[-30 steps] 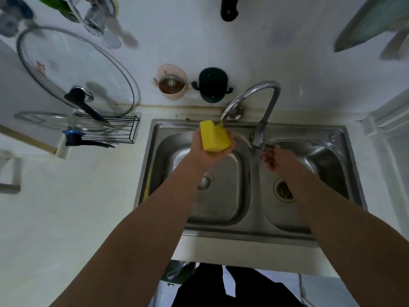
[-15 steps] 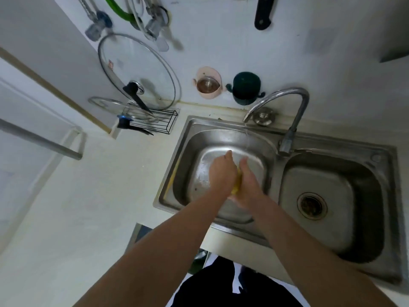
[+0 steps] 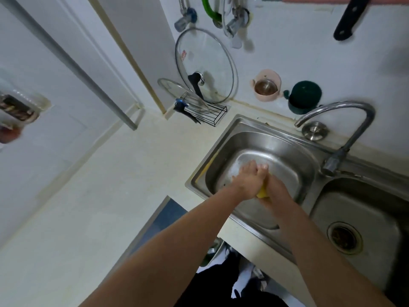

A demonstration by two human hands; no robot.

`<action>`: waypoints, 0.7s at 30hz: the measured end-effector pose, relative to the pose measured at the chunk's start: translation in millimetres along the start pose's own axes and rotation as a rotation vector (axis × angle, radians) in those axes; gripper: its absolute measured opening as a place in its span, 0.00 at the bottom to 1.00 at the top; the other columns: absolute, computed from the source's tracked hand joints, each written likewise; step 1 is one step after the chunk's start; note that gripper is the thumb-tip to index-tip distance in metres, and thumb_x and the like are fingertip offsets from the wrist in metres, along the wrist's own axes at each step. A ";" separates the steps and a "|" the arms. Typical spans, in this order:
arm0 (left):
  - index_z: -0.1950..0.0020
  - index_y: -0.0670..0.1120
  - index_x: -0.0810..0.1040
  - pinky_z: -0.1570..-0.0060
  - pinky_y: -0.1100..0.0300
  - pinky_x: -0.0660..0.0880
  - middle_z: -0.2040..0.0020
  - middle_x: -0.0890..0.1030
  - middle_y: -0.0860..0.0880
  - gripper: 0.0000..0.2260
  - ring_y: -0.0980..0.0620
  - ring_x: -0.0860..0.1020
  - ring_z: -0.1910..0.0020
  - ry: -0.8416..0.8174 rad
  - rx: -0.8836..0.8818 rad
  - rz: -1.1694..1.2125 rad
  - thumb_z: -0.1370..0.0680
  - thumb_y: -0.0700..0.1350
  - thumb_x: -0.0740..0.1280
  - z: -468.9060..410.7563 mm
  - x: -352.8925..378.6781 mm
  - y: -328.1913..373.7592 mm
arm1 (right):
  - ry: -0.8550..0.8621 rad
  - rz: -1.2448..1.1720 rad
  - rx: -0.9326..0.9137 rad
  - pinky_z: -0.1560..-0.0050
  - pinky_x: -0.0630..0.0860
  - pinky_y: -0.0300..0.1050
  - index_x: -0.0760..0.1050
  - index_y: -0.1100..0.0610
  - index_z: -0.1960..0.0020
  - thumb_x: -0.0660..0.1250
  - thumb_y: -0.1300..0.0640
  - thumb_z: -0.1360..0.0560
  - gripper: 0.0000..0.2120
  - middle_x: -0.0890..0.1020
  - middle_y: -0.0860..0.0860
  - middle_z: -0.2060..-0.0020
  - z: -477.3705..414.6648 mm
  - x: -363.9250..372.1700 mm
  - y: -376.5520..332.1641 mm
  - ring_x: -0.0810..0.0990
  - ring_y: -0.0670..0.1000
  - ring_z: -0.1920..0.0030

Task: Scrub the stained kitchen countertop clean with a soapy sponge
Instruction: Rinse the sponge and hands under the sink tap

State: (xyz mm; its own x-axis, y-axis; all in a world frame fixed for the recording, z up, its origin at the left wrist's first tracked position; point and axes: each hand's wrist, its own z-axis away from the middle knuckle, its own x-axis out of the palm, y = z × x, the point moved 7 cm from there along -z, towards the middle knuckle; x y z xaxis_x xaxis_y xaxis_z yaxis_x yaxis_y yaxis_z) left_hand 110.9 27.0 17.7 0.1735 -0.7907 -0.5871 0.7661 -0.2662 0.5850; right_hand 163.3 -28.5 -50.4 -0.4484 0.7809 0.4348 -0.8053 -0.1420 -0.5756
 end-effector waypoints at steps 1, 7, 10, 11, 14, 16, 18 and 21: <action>0.15 0.46 0.51 0.20 0.42 0.49 0.15 0.50 0.44 0.38 0.42 0.50 0.17 -0.017 -0.015 0.006 0.18 0.68 0.40 1.1 1.4 -6.2 | 0.018 0.025 -0.021 0.55 0.80 0.48 0.80 0.63 0.47 0.70 0.56 0.23 0.11 0.84 0.60 0.50 1.5 -3.6 0.8 0.86 0.55 0.56; 0.16 0.40 0.49 0.21 0.48 0.54 0.17 0.55 0.39 0.38 0.41 0.56 0.18 -0.068 -0.102 -0.068 0.16 0.66 0.46 21.7 -10.8 -48.4 | 0.372 0.571 -0.155 0.69 0.72 0.42 0.80 0.66 0.52 0.64 0.48 0.21 0.20 0.81 0.64 0.59 4.9 -19.3 -18.1 0.80 0.57 0.67; 0.18 0.37 0.57 0.22 0.45 0.59 0.19 0.61 0.36 0.38 0.37 0.61 0.20 -0.096 -0.109 -0.078 0.16 0.67 0.48 28.2 -18.3 -72.3 | 0.439 0.700 -0.203 0.58 0.79 0.52 0.78 0.69 0.48 0.57 0.42 0.21 0.29 0.82 0.65 0.51 -12.4 -29.5 -19.2 0.82 0.62 0.52; 0.19 0.37 0.59 0.22 0.44 0.60 0.20 0.62 0.35 0.39 0.36 0.62 0.21 -0.105 -0.094 -0.071 0.17 0.68 0.48 30.8 -20.8 -81.8 | 0.443 0.748 -0.216 0.51 0.80 0.57 0.79 0.69 0.49 0.56 0.41 0.22 0.30 0.82 0.67 0.50 -20.2 -30.3 -16.3 0.82 0.63 0.51; 0.16 0.41 0.55 0.23 0.48 0.58 0.18 0.60 0.41 0.34 0.40 0.60 0.19 -0.089 -0.102 -0.091 0.14 0.63 0.51 39.7 -30.6 -107.1 | 0.446 0.835 -0.229 0.46 0.78 0.65 0.78 0.68 0.48 0.54 0.42 0.24 0.30 0.82 0.67 0.50 -45.2 -33.2 -3.9 0.82 0.66 0.50; 0.18 0.42 0.59 0.24 0.47 0.61 0.19 0.63 0.41 0.30 0.40 0.63 0.21 -0.090 -0.096 -0.074 0.14 0.60 0.53 47.0 -38.4 -126.4 | 0.450 0.860 -0.226 0.41 0.76 0.64 0.76 0.70 0.40 0.54 0.46 0.19 0.27 0.79 0.70 0.44 -20.6 -3.9 -5.3 0.79 0.69 0.43; 0.19 0.43 0.62 0.26 0.46 0.64 0.21 0.66 0.41 0.28 0.40 0.66 0.23 -0.092 -0.087 -0.067 0.14 0.59 0.55 52.6 -44.2 -141.5 | 0.493 0.904 -0.220 0.36 0.73 0.58 0.71 0.72 0.34 0.53 0.50 0.15 0.26 0.76 0.71 0.37 -7.3 11.1 -7.4 0.75 0.69 0.37; 0.22 0.43 0.67 0.30 0.49 0.67 0.24 0.71 0.40 0.25 0.41 0.70 0.26 -0.096 -0.071 -0.041 0.14 0.56 0.58 59.1 -63.1 -168.2 | 0.499 0.914 -0.194 0.55 0.72 0.45 0.74 0.68 0.36 0.52 0.53 0.15 0.21 0.78 0.67 0.40 -4.5 35.1 -7.9 0.79 0.64 0.42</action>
State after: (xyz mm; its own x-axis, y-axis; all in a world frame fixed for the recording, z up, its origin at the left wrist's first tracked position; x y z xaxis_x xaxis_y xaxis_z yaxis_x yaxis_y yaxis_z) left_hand -65.5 89.1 -10.6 0.0837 -0.8302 -0.5512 0.8137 -0.2623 0.5187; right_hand 155.7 2.8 -33.7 -0.6074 0.5936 -0.5279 -0.1465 -0.7369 -0.6600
